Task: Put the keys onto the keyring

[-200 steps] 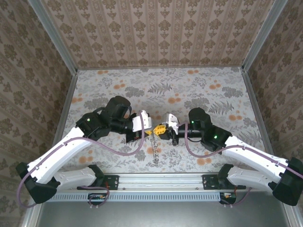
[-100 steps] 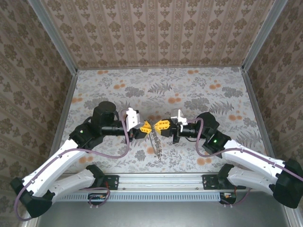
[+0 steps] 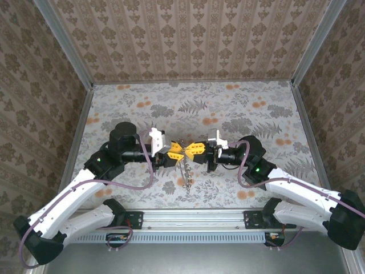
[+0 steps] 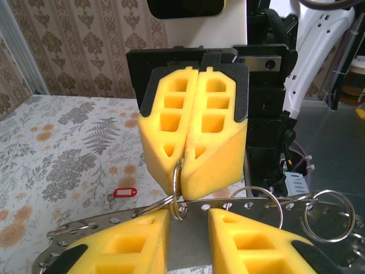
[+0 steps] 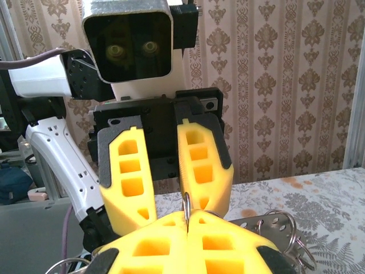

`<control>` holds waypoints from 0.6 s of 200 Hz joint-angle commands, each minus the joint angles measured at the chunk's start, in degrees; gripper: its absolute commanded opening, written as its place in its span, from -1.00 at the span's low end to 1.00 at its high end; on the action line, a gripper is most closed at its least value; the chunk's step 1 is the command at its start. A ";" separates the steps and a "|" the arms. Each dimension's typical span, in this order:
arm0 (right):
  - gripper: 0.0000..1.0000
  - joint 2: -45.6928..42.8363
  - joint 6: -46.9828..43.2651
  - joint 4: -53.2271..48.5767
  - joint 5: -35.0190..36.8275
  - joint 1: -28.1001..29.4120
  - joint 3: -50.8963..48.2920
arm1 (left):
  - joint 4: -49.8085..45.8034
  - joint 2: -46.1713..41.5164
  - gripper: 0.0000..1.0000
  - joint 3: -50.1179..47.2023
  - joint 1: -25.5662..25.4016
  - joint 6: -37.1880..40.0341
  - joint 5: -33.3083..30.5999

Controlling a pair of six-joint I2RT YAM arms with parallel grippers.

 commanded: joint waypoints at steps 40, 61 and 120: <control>-1.00 0.18 0.44 2.28 -3.72 0.49 -0.14 | 7.64 -0.04 -0.56 -0.54 1.16 -3.38 3.53; -1.00 0.54 0.55 1.96 -4.46 0.55 -0.04 | 8.80 0.71 -0.59 -0.60 1.10 -3.86 4.18; -1.00 0.88 0.14 1.06 -4.76 0.65 -0.63 | 9.44 1.23 -0.63 -0.35 1.09 -4.02 4.01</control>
